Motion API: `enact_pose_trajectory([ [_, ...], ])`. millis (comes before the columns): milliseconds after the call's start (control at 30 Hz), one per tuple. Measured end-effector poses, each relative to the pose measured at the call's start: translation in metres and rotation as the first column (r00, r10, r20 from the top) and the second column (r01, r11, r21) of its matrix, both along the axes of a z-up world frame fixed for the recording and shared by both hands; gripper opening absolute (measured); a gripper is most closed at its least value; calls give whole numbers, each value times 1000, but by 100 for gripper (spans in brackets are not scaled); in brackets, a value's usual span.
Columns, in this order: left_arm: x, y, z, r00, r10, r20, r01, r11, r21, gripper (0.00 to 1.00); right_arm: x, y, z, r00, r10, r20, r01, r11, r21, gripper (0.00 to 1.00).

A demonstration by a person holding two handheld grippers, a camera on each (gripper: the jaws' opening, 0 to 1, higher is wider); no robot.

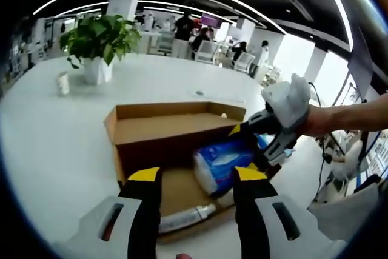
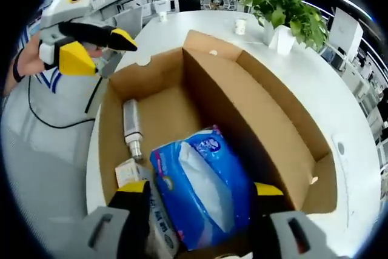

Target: Operate the shoe box by opening the lid, removing the specified soft item, and placing it in the target area until the item is outside and the box remains undamaged.

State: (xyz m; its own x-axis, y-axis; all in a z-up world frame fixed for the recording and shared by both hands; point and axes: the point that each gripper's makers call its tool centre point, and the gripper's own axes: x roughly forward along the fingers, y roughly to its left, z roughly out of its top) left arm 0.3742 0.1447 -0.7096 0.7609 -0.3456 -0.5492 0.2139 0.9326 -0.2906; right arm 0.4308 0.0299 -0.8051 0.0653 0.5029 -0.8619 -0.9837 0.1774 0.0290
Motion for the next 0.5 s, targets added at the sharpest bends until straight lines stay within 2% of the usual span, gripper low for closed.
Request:
enact_pose_trajectory([
  [300, 0, -2, -4, 1000, -21, -8, 21, 1000, 5, 52, 2, 1, -12, 995, 99, 25, -97, 992, -85, 66],
  [400, -1, -3, -5, 1000, -27, -11, 27, 1000, 4, 54, 1, -5, -17, 981, 186, 64, -174, 972, -159, 64],
  [500, -1, -4, -6, 999, -37, -13, 38, 999, 10, 57, 0, -5, -20, 972, 220, 76, -204, 962, -184, 63],
])
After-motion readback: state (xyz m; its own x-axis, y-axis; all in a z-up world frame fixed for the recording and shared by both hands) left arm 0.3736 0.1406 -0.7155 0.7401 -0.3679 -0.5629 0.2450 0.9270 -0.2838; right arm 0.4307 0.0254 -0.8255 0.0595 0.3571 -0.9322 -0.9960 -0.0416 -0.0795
